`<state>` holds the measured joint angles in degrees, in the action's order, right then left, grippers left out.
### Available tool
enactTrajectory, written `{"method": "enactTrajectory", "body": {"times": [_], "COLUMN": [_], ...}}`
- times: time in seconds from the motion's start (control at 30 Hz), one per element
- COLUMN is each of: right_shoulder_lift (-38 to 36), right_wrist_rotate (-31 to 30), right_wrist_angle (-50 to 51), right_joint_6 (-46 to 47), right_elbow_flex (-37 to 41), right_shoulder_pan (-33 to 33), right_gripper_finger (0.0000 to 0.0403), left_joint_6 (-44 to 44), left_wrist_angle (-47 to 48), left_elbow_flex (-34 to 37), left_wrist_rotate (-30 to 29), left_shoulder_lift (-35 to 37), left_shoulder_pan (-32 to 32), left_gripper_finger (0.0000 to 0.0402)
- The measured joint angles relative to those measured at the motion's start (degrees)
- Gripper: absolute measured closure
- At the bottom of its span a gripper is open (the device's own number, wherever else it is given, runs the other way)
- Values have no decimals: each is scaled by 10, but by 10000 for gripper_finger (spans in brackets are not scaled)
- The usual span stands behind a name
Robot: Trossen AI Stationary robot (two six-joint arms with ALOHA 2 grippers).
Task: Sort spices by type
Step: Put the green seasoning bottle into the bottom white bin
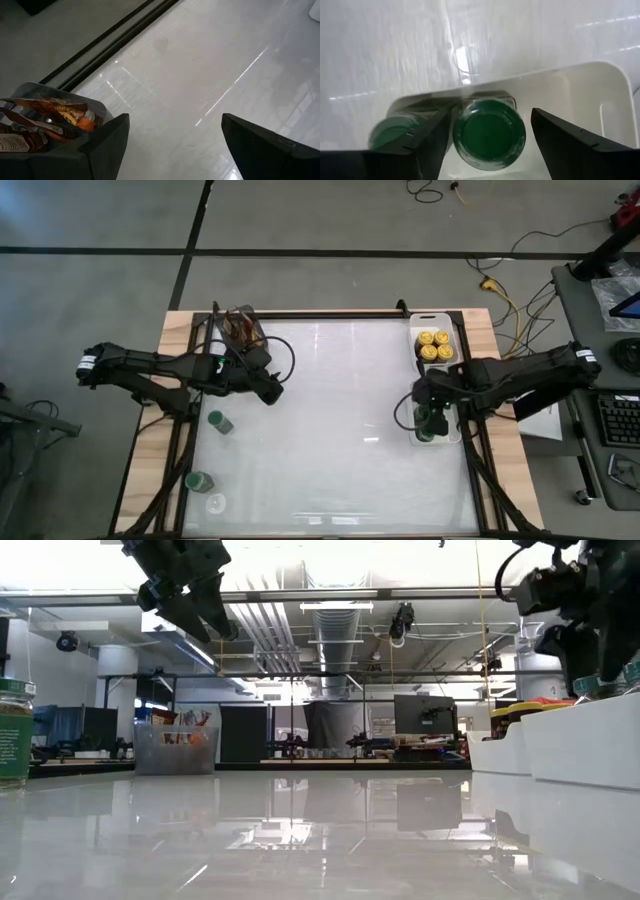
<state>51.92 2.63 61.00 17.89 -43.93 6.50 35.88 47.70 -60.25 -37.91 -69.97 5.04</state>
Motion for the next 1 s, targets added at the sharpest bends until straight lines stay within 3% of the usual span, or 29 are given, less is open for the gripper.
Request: {"method": "enactTrajectory", "body": {"times": [0.3, 0.43, 0.67, 1.0], "right_shoulder_lift": [0, 1, 18, 69], "right_wrist_rotate": [4, -36, -41, 44], "right_wrist_angle": [2, 20, 96, 101], "right_joint_6": [20, 35, 99, 352], "right_elbow_flex": [-56, -83, -78, -76], "right_shoulder_pan": [0, -2, -67, -183], "right_gripper_finger": [120, 134, 204, 321], "left_joint_6": [0, 0, 0, -2], "left_wrist_angle": [0, 0, 0, 0], "left_elbow_flex": [0, 0, 0, 0], "left_wrist_rotate": [0, 0, 0, 0], "left_shoulder_lift": [0, 0, 0, 0], "left_shoulder_pan": [0, 0, 0, 0], "left_gripper_finger": [102, 102, 102, 102]}}
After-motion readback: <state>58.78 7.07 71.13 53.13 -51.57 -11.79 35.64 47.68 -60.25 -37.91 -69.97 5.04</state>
